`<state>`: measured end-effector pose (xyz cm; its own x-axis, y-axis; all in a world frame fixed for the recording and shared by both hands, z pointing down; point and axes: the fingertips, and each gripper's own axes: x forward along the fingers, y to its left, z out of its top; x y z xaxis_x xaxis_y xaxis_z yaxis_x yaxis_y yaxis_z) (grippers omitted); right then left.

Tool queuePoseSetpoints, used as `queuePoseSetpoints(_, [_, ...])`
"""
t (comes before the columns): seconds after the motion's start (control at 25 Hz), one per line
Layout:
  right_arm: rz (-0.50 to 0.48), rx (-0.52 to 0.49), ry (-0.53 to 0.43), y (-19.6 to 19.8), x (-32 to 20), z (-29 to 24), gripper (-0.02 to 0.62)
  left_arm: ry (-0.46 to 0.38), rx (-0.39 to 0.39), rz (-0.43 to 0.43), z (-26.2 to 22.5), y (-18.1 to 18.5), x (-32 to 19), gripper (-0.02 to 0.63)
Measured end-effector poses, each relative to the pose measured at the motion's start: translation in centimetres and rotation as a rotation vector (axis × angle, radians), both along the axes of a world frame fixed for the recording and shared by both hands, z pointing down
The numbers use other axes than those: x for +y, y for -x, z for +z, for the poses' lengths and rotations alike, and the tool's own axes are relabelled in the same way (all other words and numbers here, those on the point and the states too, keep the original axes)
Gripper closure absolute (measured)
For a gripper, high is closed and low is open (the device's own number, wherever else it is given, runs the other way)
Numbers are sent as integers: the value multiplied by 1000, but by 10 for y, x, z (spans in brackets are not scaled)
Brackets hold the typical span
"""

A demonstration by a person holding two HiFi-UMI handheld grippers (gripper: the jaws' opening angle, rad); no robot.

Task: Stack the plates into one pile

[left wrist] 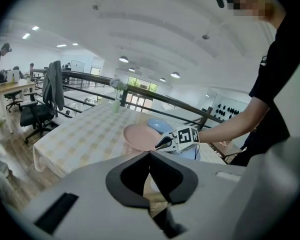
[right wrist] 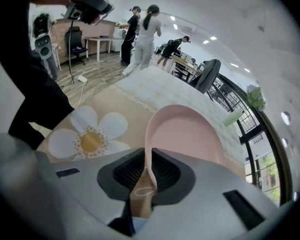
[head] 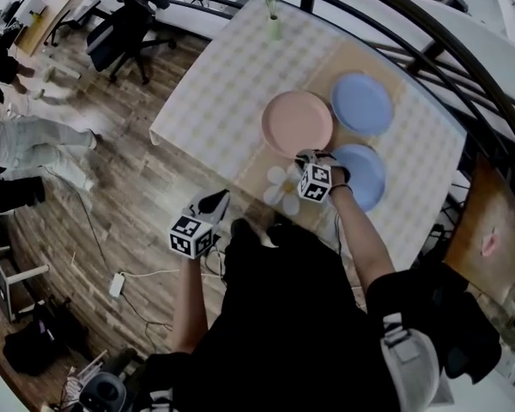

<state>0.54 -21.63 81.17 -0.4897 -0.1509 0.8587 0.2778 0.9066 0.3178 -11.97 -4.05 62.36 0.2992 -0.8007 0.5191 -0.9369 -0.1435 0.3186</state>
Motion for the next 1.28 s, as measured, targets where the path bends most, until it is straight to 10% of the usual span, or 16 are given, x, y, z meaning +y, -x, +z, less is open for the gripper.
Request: queuePoseSetpoints(1.28, [-54, 6, -69, 22, -7, -14, 584, -4, -11, 14, -7, -8, 6, 604])
